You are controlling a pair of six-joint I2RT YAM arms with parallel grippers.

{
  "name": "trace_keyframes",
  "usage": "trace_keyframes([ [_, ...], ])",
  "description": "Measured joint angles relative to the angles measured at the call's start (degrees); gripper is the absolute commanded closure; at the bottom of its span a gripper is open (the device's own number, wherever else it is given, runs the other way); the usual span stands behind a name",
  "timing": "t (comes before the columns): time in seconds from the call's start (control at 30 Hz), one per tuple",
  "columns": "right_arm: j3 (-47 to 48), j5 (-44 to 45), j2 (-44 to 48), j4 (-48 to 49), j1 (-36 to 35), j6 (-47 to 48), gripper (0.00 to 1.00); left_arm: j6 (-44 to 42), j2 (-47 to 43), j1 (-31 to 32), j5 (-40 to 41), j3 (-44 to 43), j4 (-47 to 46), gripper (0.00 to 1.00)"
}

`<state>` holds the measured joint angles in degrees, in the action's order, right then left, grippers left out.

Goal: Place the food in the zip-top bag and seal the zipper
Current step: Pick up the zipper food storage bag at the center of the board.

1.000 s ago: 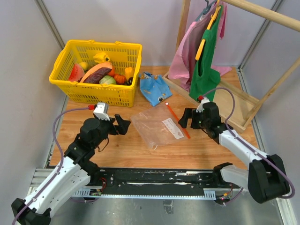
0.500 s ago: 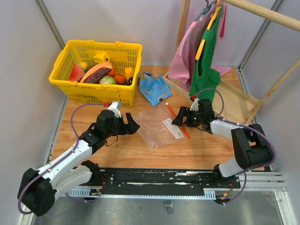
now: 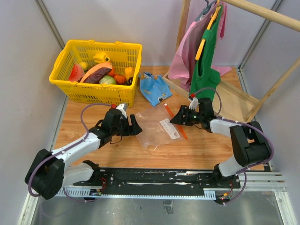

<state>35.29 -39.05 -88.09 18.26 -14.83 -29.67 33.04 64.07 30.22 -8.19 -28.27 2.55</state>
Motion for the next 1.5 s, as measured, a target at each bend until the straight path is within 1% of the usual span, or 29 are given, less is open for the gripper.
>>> trace_keyframes([
  [0.3,0.0,-5.4,-1.44,6.1,0.0,-3.87,0.45,0.0,2.03,-0.02,-0.76,0.0,-1.49,0.38],
  [0.5,0.0,-7.52,-4.63,10.45,-0.31,-6.88,0.51,0.02,3.26,-0.02,-1.68,0.02,-2.6,0.4],
  [0.6,0.0,-8.28,-6.47,12.52,-0.7,-8.44,0.62,0.13,3.39,-0.02,-2.1,0.09,-3.04,0.4],
  [0.7,0.0,-9.18,-7.61,14.49,-1.27,-10.14,0.77,0.44,3.39,-0.02,-2.25,0.17,-3.8,0.4],
  [0.83,0.0,-9.57,-7.17,15.32,-1.57,-11.1,0.97,0.52,3.26,-0.02,-2.19,0.22,-3.98,0.35],
  [0.87,0.0,-9.55,-6.8,15.08,-1.57,-10.8,0.99,0.61,3.06,-0.02,-2.05,0.22,-3.89,0.34],
  [0.97,0.07,-9.29,-4.2,12.31,-1.57,-9.51,0.99,0.74,1.4,-0.02,-1.44,0.35,-3.54,0.3],
  [1.13,2.16,-7.28,2.1,3.89,-1.68,-5.05,0.99,0.79,-2.89,-0.04,0.59,0.35,-1.97,0.21],
  [1.3,7.19,-2.03,9.79,-8.61,-3.13,1.97,0.99,0.61,-6.27,-0.04,3.43,-0.85,1.9,0.07],
  [1.33,8.26,-0.9,11.08,-10.86,-3.58,3.32,0.99,0.57,-6.71,-0.04,3.96,-1.46,2.91,0.02],
  [1.37,9.51,0.68,12.55,-13.31,-4.11,4.83,0.99,0.66,-7.26,-0.04,4.52,-2.32,4.04,0.01],
  [1.5,13.84,6.93,18.05,-22.05,-6.27,10.58,0.99,1.88,-10.21,-0.04,6.29,-5.99,7.58,0.01],
])
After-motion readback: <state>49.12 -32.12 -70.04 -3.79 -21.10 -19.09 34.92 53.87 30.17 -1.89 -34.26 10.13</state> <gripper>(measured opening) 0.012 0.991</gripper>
